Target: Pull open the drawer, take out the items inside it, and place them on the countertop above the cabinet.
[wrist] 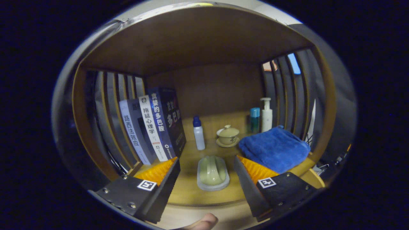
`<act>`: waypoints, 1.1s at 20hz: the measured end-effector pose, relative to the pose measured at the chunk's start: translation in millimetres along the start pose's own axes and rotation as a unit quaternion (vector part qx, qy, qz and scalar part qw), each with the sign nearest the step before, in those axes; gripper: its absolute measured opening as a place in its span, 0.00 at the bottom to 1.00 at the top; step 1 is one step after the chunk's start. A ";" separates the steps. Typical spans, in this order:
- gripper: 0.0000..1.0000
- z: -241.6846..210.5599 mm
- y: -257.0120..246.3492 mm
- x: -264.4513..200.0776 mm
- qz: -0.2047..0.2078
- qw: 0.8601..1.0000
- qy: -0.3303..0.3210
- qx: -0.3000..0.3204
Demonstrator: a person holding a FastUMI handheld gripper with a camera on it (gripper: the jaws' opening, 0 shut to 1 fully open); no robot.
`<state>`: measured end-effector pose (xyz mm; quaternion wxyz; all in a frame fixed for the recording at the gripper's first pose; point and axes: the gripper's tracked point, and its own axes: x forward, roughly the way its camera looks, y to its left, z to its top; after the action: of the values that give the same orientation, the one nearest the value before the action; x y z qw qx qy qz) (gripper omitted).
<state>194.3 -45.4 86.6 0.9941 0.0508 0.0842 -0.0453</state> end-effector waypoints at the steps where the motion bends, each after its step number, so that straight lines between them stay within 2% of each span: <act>1: 0.99 4.6 0.3 -14.5 -0.002 1.000 0.002 -0.007; 9: 0.99 51.8 10.7 -123.4 -0.014 0.999 -0.045 -0.025; 12: 1.00 56.1 14.3 -165.5 -0.009 0.998 -0.061 -0.028; 15: 1.00 48.4 14.4 -206.9 0.007 0.997 -0.068 -0.025; 18: 1.00 36.9 -0.4 -242.8 0.004 0.997 -0.079 -0.011; 22: 1.00 7.0 -22.7 -270.7 -0.003 0.997 -0.066 -0.027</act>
<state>-72.5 -46.6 138.0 0.9984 0.0206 0.0196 -0.0491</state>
